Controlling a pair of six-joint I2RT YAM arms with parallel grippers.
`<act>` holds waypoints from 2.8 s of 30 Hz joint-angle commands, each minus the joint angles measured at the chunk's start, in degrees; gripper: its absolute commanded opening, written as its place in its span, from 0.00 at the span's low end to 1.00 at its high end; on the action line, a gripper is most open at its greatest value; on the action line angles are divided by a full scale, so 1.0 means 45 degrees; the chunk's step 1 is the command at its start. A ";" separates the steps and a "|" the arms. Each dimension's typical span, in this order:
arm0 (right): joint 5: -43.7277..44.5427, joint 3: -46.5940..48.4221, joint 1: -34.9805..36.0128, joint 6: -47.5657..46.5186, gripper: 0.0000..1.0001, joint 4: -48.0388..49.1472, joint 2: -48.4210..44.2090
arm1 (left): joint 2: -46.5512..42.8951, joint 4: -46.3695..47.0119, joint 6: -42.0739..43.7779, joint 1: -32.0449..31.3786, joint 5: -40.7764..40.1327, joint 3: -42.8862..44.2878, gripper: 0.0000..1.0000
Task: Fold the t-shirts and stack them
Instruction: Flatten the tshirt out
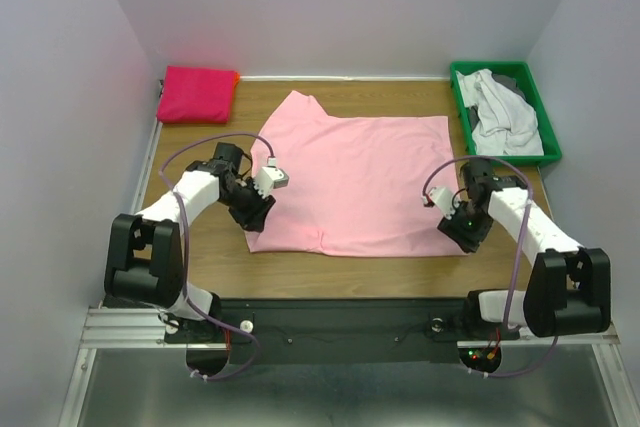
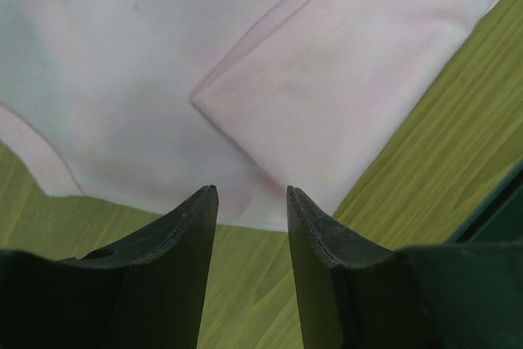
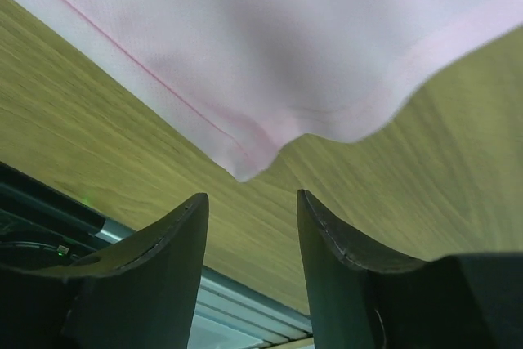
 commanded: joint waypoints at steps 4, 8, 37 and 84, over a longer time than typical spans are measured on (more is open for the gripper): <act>-0.1961 0.2250 -0.0121 0.0834 0.55 -0.0888 -0.0358 | 0.1151 -0.0304 -0.0293 -0.0426 0.1178 0.1018 0.52; -0.2218 0.2876 -0.0121 0.1362 0.55 -0.0928 0.0347 | 0.2052 -0.0050 -0.0743 -0.0445 0.1277 0.1507 0.52; -0.2179 0.5395 -0.0355 0.2397 0.53 0.0049 0.4273 | -0.6856 -0.4723 0.8109 -0.4156 -0.0402 -0.0739 0.73; -0.5166 0.7642 -0.3598 0.6421 0.52 0.0362 0.8179 | 0.4534 0.3759 -0.2852 0.0297 -0.0755 0.4204 0.25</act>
